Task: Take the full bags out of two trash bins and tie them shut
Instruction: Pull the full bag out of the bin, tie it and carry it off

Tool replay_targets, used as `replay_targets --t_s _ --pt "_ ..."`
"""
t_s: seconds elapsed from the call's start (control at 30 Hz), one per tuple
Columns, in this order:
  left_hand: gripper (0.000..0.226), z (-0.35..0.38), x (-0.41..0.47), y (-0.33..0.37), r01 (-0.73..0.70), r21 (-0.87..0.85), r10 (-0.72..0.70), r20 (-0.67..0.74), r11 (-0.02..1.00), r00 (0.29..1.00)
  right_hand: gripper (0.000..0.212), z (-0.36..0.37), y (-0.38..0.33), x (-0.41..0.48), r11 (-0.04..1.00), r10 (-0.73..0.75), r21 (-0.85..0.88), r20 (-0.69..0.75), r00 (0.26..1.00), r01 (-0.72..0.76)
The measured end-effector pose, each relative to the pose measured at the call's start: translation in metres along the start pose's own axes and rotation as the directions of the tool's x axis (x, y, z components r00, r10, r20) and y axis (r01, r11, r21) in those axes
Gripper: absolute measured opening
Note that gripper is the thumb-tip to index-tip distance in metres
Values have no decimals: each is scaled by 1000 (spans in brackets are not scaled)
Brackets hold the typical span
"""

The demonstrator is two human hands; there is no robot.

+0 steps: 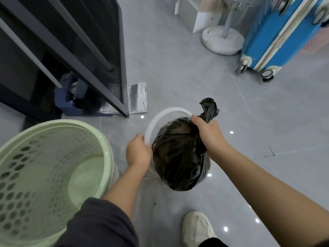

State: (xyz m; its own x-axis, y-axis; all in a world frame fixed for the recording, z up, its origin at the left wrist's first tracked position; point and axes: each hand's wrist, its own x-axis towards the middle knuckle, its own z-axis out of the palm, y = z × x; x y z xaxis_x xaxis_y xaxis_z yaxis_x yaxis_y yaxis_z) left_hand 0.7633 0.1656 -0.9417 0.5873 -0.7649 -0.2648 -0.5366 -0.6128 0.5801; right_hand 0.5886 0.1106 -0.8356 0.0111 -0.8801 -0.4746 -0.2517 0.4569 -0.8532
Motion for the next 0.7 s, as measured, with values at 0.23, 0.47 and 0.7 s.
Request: replay_targets --t_s 0.23,0.47,0.7 --pt "18 -88 -27 37 -301 208 319 -56 931 946 22 -4 -63 -46 990 -70 -127 -15 997 68" --pt "17 -183 -63 38 -340 63 346 -212 938 914 20 5 -101 -101 971 -143 -188 56 988 151" --pt "12 -276 -58 -47 29 -246 -86 -225 969 971 14 35 -107 -132 970 -157 -173 104 982 174"
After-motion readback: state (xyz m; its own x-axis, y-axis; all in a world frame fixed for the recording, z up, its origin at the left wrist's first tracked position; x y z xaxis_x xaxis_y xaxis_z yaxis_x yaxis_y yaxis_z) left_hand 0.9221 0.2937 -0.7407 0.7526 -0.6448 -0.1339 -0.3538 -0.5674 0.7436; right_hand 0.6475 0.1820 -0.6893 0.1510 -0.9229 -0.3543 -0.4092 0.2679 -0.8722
